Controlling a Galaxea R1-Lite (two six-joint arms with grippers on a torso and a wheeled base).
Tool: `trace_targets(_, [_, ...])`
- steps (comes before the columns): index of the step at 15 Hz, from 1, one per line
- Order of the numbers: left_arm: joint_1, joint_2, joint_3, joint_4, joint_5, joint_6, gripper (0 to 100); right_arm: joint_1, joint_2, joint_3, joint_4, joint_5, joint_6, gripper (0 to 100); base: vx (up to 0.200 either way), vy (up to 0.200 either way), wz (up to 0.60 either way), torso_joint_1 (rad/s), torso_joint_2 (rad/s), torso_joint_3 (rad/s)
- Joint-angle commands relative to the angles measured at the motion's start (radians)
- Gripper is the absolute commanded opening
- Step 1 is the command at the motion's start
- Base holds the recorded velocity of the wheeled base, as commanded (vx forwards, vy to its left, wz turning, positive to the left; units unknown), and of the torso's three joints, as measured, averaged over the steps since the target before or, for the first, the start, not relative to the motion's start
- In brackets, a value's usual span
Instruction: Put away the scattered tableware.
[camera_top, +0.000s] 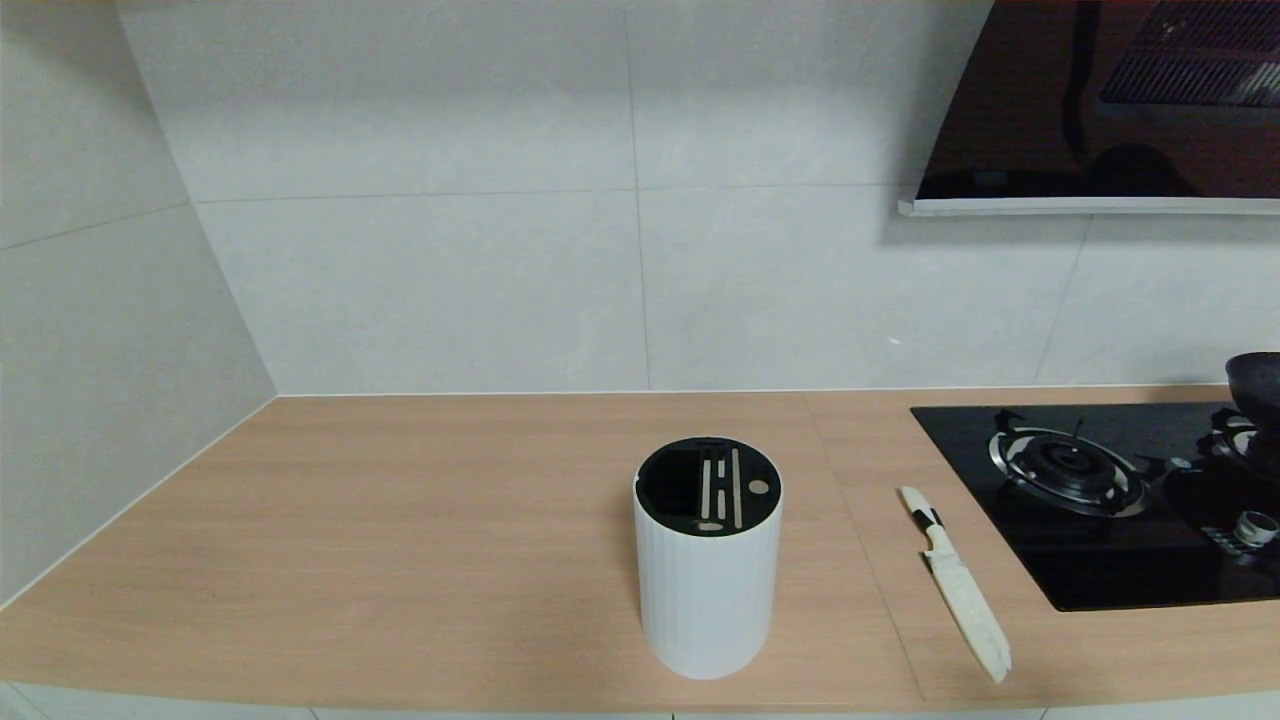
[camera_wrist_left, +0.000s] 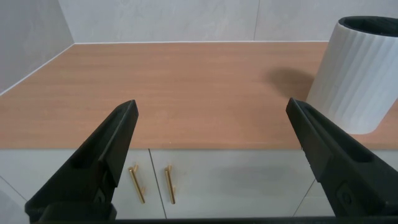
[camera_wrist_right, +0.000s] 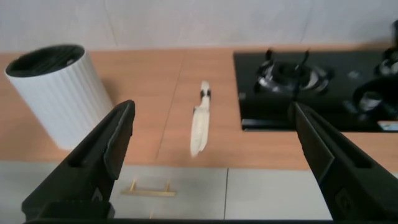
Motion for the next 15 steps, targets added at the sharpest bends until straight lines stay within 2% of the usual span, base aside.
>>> trace_targets(1, [0.000, 0.000, 0.000, 0.000, 0.000, 0.000, 100, 0.012, 0.505, -0.194, -0.046, 0.028, -0.002, 100, 0.000, 0.000, 0.00, 0.000, 0.00, 0.000])
trace_targets(2, [0.000, 0.000, 0.000, 0.000, 0.000, 0.000, 100, 0.018, 0.560, -0.206, -0.066, 0.026, -0.001, 100, 0.000, 0.000, 0.00, 0.000, 0.00, 0.000])
trace_targets(3, [0.000, 0.000, 0.000, 0.000, 0.000, 0.000, 100, 0.047, 0.709, -0.243, -0.117, 0.011, -0.001, 100, 0.000, 0.000, 0.00, 0.000, 0.00, 0.000])
trace_targets(5, [0.000, 0.000, 0.000, 0.000, 0.000, 0.000, 100, 0.053, 0.727, -0.249, -0.124, 0.008, 0.001, 100, 0.000, 0.000, 0.00, 0.000, 0.00, 0.000])
trace_targets(6, [0.000, 0.000, 0.000, 0.000, 0.000, 0.000, 100, 0.104, 0.982, -0.312, -0.216, -0.035, -0.001, 100, 0.000, 0.000, 0.00, 0.000, 0.00, 0.000])
trace_targets(10, [0.000, 0.000, 0.000, 0.000, 0.000, 0.000, 100, 0.142, 1.341, -0.372, -0.443, -0.120, 0.001, 100, 0.000, 0.000, 0.00, 0.000, 0.00, 0.000])
trace_targets(15, [0.000, 0.000, 0.000, 0.000, 0.000, 0.000, 100, 0.159, 1.682, -0.387, -0.713, -0.167, 0.001, 100, 0.000, 0.000, 0.00, 0.000, 0.00, 0.000])
